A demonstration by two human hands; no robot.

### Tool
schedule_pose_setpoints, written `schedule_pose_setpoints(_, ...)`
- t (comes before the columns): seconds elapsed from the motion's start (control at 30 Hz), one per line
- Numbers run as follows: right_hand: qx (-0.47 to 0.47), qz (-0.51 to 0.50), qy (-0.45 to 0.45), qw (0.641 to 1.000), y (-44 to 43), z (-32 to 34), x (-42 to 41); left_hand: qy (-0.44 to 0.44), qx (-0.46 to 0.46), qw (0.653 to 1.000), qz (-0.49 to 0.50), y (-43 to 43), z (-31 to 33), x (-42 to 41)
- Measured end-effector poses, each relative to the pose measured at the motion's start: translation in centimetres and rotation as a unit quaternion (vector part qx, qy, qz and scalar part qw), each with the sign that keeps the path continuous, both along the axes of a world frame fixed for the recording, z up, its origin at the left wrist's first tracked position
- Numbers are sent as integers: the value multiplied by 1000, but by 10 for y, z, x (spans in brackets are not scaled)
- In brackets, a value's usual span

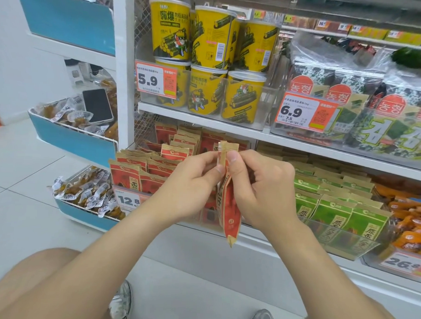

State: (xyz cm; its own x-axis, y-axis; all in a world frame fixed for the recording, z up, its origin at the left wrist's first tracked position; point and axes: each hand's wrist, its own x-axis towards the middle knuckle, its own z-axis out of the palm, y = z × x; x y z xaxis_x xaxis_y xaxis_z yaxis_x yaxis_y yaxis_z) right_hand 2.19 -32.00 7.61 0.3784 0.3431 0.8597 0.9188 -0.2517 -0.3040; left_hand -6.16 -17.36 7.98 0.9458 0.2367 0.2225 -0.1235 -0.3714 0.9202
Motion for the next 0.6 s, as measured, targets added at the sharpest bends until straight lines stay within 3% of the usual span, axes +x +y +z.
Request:
schedule_pose_setpoints(0.17,-17,10,35,999,-1,1,2,-1,-66,998,1,1,1,0)
schedule_pose_setpoints(0.27,-20,73,146,986,-2,5,6,-39,-112,993,17,3,0,0)
schedule_pose_setpoints(0.4,10,154,322,934,-1,8,7,-55,-100,993,-4,5,4,-5)
schedule_pose_setpoints(0.6,98,213,469,851,-1,10,5,-47,-115,992,-13,1,9,-8)
